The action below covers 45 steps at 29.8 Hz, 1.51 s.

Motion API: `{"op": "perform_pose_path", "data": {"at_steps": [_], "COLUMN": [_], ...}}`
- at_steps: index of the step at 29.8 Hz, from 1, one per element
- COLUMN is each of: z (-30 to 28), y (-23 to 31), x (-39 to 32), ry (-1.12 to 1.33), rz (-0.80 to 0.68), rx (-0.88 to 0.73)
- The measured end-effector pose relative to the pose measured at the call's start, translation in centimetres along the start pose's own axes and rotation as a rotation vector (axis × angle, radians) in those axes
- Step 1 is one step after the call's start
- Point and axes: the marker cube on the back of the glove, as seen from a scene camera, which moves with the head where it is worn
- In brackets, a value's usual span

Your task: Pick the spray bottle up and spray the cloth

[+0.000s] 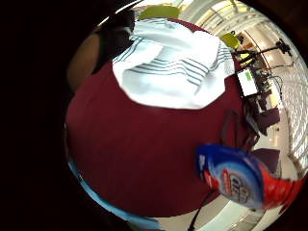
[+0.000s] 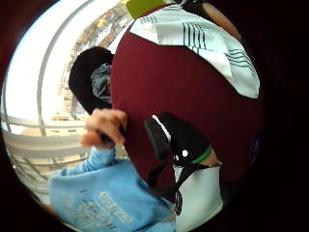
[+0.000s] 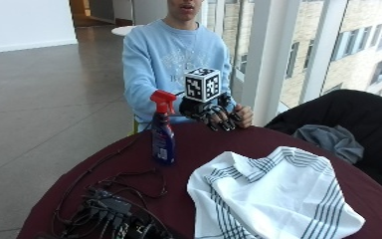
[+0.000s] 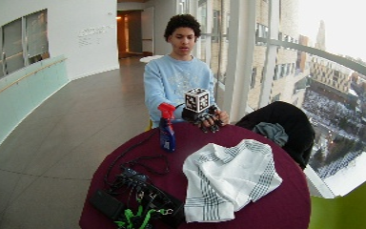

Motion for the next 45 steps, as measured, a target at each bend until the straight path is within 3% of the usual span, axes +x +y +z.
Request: {"op": "perform_pose_path", "data": {"at_steps": [12, 31, 40, 45], "z": [-1.0, -2.5, -2.6, -3.2], "y": [9.9, 20.4, 21.8, 19.8], "x": [0.3, 7.6, 12.0, 14.3], "ry": [-0.027, -0.295, -0.473, -0.649], "rz": [-0.078, 0.127, 0.215, 0.291], "rx": [0.040, 0.156, 0.217, 0.389]}}
